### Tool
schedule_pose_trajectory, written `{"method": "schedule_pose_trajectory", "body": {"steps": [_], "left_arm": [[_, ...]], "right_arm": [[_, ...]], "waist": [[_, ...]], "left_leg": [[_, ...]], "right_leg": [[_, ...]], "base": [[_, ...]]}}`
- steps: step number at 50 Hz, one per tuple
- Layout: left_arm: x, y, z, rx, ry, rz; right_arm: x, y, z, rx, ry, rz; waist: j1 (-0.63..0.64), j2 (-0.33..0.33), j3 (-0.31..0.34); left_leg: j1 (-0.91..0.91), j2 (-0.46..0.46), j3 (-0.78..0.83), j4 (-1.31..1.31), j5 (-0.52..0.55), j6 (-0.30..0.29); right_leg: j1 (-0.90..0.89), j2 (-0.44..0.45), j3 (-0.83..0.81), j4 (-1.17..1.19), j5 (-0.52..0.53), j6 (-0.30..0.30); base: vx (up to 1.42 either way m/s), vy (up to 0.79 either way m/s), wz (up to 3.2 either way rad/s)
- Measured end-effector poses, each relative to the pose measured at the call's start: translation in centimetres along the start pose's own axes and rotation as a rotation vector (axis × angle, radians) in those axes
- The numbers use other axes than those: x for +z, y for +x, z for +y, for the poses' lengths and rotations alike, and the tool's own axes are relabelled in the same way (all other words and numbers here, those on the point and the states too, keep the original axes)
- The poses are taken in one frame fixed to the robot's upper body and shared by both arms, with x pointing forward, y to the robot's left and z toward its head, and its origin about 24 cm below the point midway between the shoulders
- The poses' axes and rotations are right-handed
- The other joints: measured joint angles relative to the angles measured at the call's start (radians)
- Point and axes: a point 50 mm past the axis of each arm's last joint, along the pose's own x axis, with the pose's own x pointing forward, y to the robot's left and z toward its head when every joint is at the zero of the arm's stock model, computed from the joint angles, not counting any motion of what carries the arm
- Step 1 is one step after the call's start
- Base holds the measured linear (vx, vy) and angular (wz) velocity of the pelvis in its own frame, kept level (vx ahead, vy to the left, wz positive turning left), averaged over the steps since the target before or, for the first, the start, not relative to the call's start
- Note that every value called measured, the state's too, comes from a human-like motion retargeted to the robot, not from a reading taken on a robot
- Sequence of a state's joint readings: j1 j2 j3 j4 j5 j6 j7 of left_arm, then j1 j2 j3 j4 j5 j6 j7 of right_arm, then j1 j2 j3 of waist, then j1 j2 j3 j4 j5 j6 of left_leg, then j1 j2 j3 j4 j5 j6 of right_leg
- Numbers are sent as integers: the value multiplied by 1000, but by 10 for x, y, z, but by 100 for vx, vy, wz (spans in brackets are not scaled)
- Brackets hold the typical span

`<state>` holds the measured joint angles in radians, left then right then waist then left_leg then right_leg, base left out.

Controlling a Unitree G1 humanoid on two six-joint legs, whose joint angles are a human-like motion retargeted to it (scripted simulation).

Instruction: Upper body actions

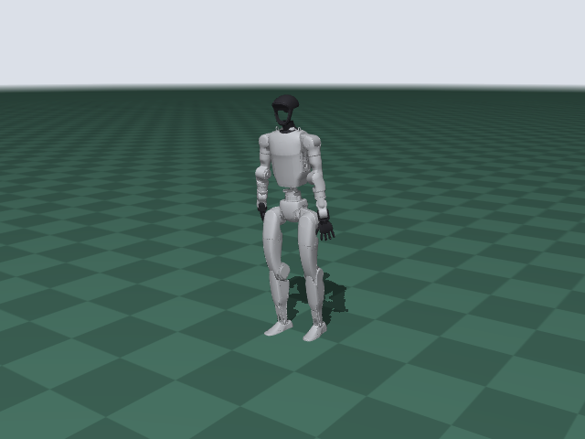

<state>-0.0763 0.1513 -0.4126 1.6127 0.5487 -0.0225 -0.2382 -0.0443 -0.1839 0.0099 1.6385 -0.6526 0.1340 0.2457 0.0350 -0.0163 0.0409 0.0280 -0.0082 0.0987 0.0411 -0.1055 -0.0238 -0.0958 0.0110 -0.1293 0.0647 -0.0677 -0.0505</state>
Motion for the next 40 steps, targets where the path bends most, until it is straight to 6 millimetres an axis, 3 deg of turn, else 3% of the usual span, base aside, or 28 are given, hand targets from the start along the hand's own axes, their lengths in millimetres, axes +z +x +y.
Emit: {"method": "schedule_pose_trajectory", "body": {"steps": [28,35,40], "left_arm": [[-6,-1,3,16,11,15],[2,-3,13,46,8,-12],[10,-8,29,88,-7,-56]], "right_arm": [[6,-2,-7,-26,25,-30],[4,-3,-12,-18,70,-47],[14,-8,-23,-44,103,-117]], "waist": [[-1,6,21],[106,5,22],[154,-9,53]], "left_leg": [[11,-4,8,17,-28,17],[19,-4,92,5,-49,23],[8,-13,158,2,-65,27]], "right_leg": [[-21,-13,14,62,-16,23],[-47,-4,121,131,-26,62],[-143,-13,191,291,48,147]], "base": [[-1,3,-4],[-5,13,-79],[-13,7,-54]]}}
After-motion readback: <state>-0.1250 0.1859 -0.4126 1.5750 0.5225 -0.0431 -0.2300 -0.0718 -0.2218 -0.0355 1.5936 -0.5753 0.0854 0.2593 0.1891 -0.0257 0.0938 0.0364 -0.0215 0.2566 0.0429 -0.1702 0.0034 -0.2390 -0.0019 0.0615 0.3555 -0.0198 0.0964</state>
